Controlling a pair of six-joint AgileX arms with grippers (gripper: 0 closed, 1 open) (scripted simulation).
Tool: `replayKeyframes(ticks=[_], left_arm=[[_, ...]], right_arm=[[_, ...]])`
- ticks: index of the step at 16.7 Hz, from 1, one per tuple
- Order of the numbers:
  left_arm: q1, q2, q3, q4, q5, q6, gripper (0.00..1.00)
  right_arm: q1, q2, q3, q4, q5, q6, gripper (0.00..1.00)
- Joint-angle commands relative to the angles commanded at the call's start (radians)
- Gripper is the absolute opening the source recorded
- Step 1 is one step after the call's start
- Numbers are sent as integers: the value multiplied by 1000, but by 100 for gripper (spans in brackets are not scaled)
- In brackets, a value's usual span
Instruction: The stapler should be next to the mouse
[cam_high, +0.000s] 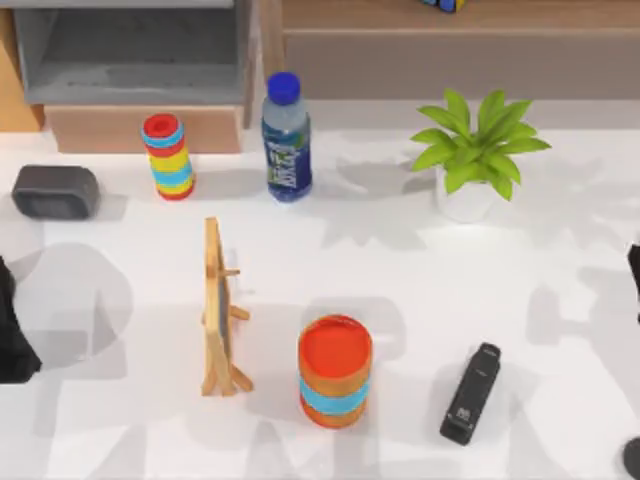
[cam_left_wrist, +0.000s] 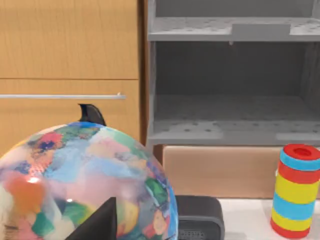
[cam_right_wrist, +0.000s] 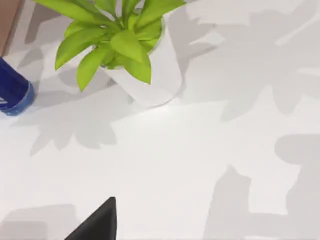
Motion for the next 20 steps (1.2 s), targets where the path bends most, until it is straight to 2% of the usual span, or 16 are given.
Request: replayKeyframes(ticks=[7,11,15,20], left_arm=[[0,0,0,0,0,0,100],[0,0,0,0,0,0,100],[0,0,0,0,0,0,100],[0,0,0,0,0,0,100]], right_arm=[[246,682,432,-353,-2,421,100],[349,984,618,-504,-1,602,100],[402,1134,716,-584,1,697,100],[401,1143,720,-587,1,703,100]])
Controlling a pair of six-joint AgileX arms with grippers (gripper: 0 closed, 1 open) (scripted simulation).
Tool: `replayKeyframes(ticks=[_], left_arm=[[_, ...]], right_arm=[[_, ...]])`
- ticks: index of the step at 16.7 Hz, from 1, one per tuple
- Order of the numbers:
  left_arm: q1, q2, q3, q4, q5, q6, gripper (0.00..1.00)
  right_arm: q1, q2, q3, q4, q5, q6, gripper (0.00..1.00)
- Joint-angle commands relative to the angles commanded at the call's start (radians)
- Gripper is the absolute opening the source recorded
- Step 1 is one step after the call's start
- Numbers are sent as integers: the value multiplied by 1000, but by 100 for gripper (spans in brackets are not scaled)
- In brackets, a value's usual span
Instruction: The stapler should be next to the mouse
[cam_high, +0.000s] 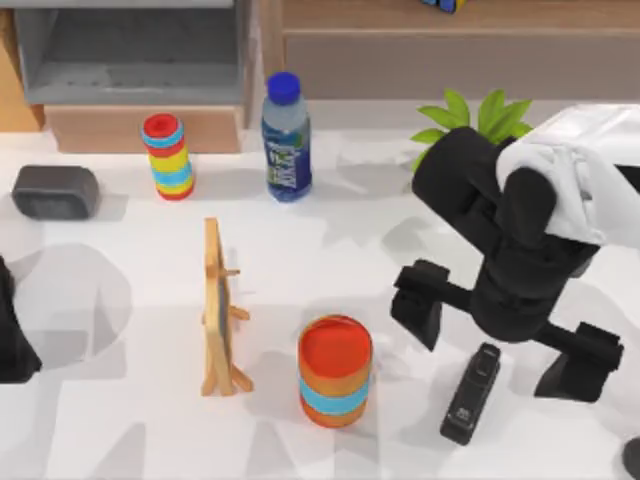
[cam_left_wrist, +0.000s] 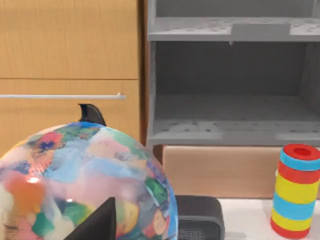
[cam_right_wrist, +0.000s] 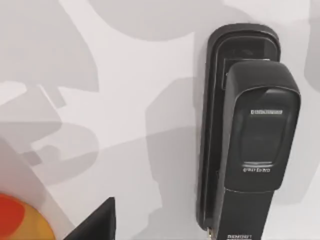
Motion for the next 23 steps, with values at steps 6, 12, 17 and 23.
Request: replayKeyframes(ticks=[6,12,17,23], left_arm=[[0,0,0,0,0,0,100],[0,0,0,0,0,0,100],[0,0,0,0,0,0,100],[0,0,0,0,0,0,100]], right_arm=[[6,51,-84,131,1,4,100],[6,91,-104,193,1,4,100],[6,91,-104,193,1,4,85],[6,91,-104,193,1,4,40]])
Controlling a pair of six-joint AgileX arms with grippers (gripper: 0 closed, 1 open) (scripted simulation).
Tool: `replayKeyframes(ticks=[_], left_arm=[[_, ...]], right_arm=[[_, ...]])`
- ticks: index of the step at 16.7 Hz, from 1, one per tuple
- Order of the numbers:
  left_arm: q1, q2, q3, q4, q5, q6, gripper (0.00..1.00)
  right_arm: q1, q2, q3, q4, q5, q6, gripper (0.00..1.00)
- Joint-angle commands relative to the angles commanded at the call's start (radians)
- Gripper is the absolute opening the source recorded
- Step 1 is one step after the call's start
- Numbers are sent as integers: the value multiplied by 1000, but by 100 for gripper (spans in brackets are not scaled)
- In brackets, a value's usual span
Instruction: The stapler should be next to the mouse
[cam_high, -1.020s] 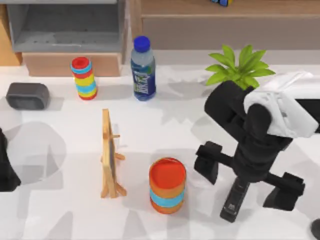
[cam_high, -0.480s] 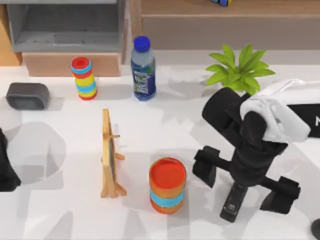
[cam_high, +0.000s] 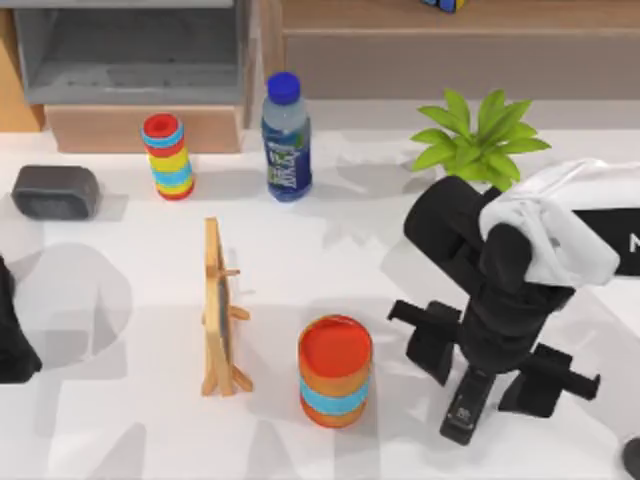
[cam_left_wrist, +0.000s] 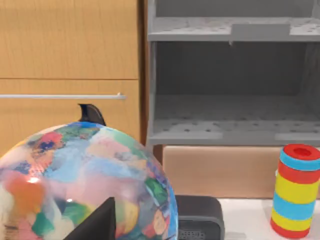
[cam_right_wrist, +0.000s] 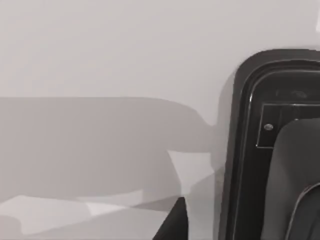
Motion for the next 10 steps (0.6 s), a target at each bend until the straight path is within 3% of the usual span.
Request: replayKeyframes(ticks=[5,10], left_arm=[[0,0,0,0,0,0,100],[0,0,0,0,0,0,100]], right_arm=[[0,0,0,0,0,0,2],[0,0,0,0,0,0,0]])
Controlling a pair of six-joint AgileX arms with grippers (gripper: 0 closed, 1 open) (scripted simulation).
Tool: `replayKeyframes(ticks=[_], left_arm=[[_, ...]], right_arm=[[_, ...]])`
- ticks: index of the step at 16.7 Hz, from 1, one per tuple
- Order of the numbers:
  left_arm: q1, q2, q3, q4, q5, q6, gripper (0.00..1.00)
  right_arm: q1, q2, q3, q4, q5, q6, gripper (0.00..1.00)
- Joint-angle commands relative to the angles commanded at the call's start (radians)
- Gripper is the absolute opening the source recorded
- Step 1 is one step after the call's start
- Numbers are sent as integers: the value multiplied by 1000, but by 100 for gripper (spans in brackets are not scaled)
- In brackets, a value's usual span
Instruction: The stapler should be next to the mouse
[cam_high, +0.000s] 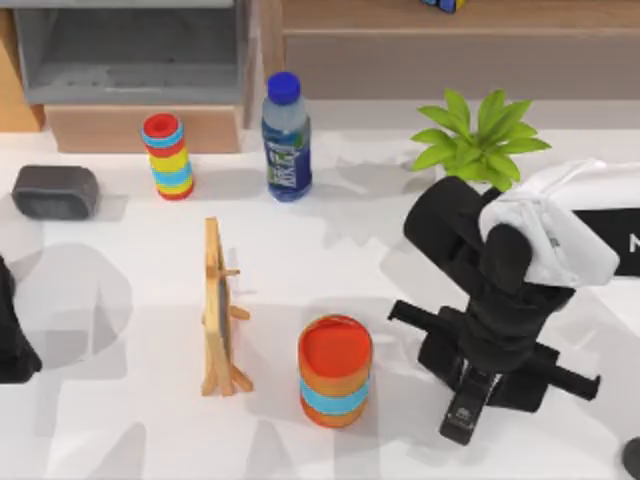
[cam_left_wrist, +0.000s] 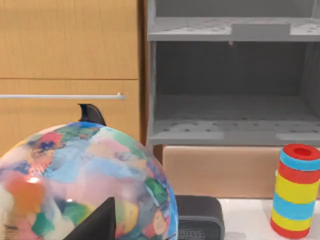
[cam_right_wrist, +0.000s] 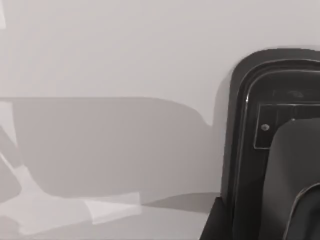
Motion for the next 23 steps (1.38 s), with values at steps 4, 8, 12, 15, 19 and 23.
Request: replayKeyframes(ticks=[4,8,12,15,19,23], left_arm=[[0,0,0,0,0,0,100],[0,0,0,0,0,0,100],[0,0,0,0,0,0,100],[0,0,0,0,0,0,100],[0,0,0,0,0,0,100],[0,0,0,0,0,0,100]], right_arm=[[-1,-2,-1,0,0,1,0],[-23,-25,21,7,17,27,0],[-36,-64,51,-41,29,41,0],[-11,-62,58,-106,7,9,0],[-2,-59,60,-117,0,-1,0],[-35,-58,70,-123,2,-28,0]])
